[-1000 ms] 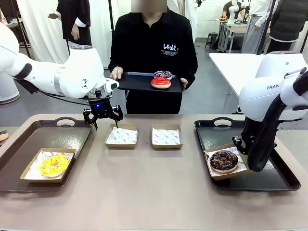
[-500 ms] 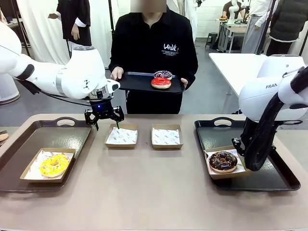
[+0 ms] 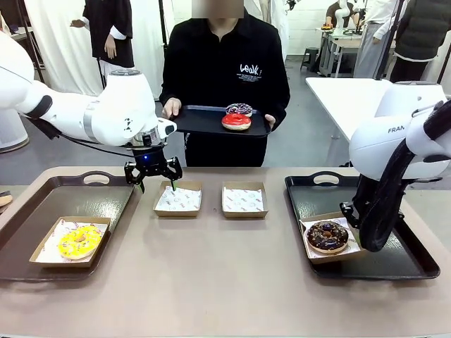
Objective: Individually package the donuts and arrange them on the tray.
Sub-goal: Place the picked Paper togo box on the Handle tray while simultaneously picking up another Paper togo box from the table with the other hand.
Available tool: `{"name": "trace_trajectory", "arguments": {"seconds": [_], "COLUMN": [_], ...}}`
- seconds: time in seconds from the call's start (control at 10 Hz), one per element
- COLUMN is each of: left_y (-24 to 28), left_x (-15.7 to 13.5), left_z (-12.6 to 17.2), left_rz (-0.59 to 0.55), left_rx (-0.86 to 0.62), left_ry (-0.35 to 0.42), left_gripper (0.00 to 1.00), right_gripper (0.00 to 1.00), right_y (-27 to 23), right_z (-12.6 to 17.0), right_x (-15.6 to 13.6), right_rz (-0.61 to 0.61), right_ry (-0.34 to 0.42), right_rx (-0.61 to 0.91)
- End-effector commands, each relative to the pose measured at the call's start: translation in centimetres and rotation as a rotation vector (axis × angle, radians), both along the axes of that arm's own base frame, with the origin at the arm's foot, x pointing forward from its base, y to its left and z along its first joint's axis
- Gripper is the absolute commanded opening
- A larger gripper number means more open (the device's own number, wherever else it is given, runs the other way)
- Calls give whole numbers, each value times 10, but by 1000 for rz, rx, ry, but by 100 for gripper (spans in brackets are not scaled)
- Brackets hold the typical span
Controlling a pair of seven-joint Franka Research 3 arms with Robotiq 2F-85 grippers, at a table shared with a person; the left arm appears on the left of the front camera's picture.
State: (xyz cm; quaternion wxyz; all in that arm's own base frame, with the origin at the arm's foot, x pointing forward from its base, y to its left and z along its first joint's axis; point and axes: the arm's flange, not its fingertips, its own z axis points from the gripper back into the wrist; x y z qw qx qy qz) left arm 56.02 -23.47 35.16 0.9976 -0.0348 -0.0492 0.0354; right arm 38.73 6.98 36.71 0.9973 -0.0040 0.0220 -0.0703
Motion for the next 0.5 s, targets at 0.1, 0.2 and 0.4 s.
{"name": "trace_trajectory", "arguments": {"seconds": [0.1,0.2,0.4], "left_y": [-6,-6,-6], "left_x": [5,5,7], "left_z": [-2,-3,-7], "left_rz": [11,10,13], "left_rx": [37,39,42], "left_ry": [6,8,15], "left_gripper": [100,100,100], "right_gripper": [1,1,1], "right_y": [-5,-7,-7], "right_z": [-9,-11,-14], "right_x": [-2,-2,-3], "right_rz": [-19,-23,-17], "right_ry": [-34,-38,-34], "right_rx": [-50,-62,-67]}}
